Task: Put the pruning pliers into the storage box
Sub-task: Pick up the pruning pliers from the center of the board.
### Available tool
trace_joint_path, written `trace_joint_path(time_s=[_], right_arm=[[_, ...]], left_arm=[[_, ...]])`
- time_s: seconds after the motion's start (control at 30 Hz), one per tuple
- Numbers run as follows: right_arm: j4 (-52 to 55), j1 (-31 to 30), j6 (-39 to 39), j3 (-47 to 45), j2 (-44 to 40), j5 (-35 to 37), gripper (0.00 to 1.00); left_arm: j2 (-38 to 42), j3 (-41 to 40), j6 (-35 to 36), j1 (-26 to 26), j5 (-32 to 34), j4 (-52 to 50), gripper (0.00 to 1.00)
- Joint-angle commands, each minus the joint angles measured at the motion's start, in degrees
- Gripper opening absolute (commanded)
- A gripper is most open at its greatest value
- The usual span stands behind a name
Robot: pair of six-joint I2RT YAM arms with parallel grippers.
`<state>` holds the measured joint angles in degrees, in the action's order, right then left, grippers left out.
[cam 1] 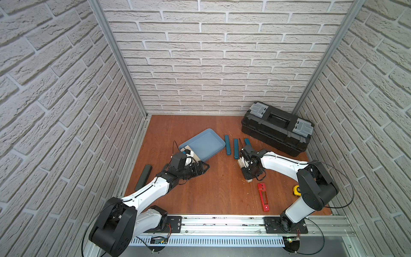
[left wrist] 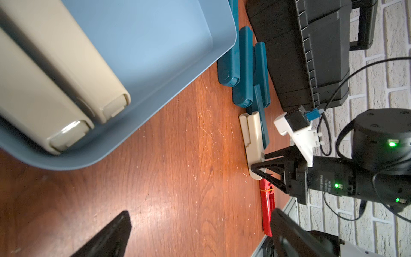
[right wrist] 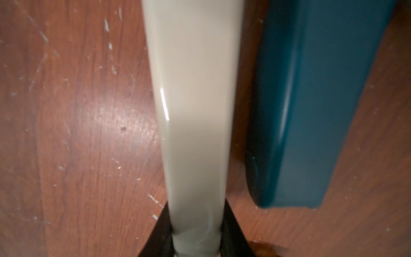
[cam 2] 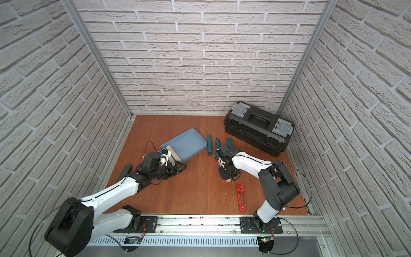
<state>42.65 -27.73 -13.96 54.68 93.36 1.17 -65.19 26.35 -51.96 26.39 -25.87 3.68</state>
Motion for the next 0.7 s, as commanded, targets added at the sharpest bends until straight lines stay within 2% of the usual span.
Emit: trace_joint_path(time_s=[0.0, 0.13, 0.3, 0.67], right_arm=[[0.9, 0.2, 0.2, 1.0, -1.9, -0.6, 0.04], [2.6, 0.2, 0.6, 2.9, -5.4, -0.4, 0.04], [3.1, 0.0, 1.6, 7.9, -7.6, -4.0, 0.04], [2.4, -3.4, 3.5, 20.5, 0.4, -8.4, 0.03]], left_arm=[[-1.5, 2.8, 2.0, 0.2, -0.4, 1.0, 0.98], [-3.2, 3.3, 1.7, 0.2, -0.9, 3.0, 0.98], [-2.5, 3.1, 1.4, 0.2, 0.1, 3.4, 0.98], [1.4, 3.9, 1.8, -0.9, 4.5, -0.8, 0.98]])
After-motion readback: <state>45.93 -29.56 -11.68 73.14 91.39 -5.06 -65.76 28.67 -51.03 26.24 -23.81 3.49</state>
